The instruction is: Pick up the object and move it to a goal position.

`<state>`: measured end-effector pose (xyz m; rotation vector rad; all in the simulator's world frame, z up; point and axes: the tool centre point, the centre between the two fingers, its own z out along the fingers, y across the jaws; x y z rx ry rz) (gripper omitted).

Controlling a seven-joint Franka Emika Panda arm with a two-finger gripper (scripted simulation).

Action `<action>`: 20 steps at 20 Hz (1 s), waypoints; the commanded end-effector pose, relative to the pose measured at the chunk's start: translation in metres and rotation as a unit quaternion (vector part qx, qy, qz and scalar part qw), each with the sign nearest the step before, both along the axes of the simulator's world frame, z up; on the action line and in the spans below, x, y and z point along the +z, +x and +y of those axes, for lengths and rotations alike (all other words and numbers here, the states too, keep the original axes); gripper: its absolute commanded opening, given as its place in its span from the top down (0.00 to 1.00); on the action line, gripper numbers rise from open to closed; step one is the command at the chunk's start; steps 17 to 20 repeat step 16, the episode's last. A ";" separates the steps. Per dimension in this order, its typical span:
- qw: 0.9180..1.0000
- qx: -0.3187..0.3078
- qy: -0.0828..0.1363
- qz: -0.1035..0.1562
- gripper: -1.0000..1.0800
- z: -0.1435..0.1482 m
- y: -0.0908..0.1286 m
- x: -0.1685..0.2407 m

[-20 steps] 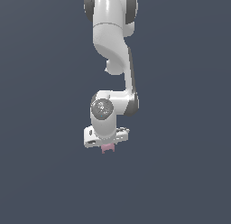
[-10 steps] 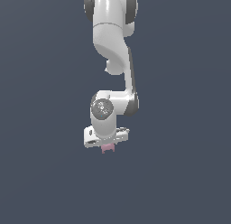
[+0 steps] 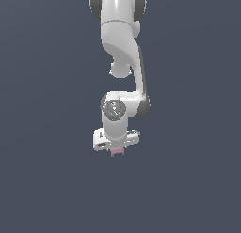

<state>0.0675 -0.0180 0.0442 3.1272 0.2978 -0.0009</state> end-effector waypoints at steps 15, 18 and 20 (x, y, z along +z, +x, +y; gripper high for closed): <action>1.000 0.001 0.000 0.000 1.00 0.085 -0.034 0.015; 1.000 0.001 0.000 0.000 1.00 0.085 -0.034 0.015; 1.000 0.001 0.000 0.000 1.00 0.085 -0.034 0.015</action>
